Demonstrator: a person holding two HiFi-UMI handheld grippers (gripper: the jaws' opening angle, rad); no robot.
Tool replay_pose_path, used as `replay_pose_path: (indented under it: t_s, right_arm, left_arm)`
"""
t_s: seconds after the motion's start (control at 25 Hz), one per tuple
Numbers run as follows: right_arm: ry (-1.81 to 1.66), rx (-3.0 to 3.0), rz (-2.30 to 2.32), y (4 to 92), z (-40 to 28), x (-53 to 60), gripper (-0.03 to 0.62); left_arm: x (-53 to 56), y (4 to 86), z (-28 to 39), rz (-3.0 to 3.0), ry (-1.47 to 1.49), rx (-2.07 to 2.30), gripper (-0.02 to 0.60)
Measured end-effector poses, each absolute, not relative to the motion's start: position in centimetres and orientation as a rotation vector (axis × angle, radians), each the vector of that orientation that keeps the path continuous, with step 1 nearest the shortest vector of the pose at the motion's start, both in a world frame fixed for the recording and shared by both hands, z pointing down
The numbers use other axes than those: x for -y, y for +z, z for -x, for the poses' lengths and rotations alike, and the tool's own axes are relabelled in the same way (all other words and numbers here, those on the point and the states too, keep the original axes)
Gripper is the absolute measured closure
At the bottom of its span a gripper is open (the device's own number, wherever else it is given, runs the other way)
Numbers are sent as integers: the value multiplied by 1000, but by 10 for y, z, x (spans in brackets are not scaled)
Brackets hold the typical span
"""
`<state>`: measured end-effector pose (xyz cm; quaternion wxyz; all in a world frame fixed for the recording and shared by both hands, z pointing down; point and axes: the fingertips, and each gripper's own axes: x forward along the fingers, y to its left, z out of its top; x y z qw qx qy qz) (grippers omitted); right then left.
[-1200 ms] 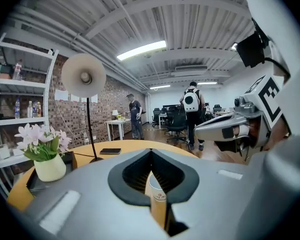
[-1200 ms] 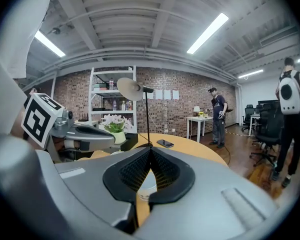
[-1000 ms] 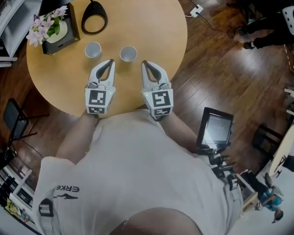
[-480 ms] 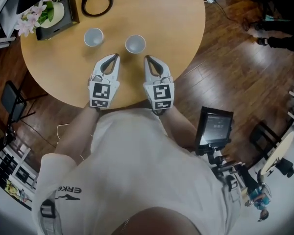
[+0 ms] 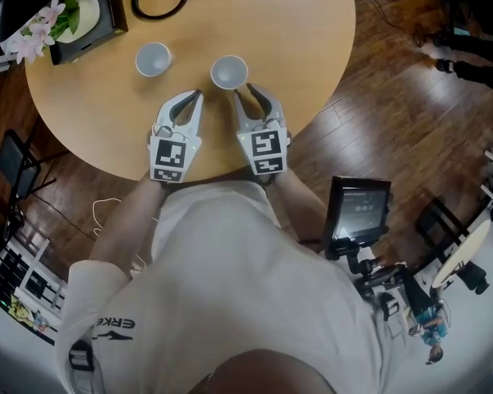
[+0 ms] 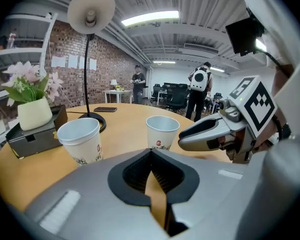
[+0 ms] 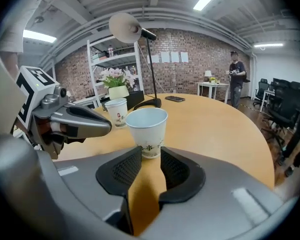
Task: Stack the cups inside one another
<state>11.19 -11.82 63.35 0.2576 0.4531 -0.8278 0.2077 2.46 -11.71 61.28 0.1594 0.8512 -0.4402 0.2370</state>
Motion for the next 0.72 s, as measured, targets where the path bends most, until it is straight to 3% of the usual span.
replay_pose_path:
  t_s: [0.2, 0.4, 0.6, 0.72]
  right_arm:
    - [557, 2230, -1148, 648, -99, 124, 311]
    - [534, 2230, -1112, 655, -89, 137, 229]
    - [491, 2215, -1100, 660, -82, 151, 221]
    - [463, 2206, -1108, 661, -82, 156, 280]
  left_arm:
    - [118, 618, -24, -2429, 684, 1243, 580]
    - [119, 619, -19, -2418, 700, 1258, 580]
    - [120, 621, -11, -2401, 703, 1278, 580]
    - [120, 621, -8, -2397, 700, 1287, 580]
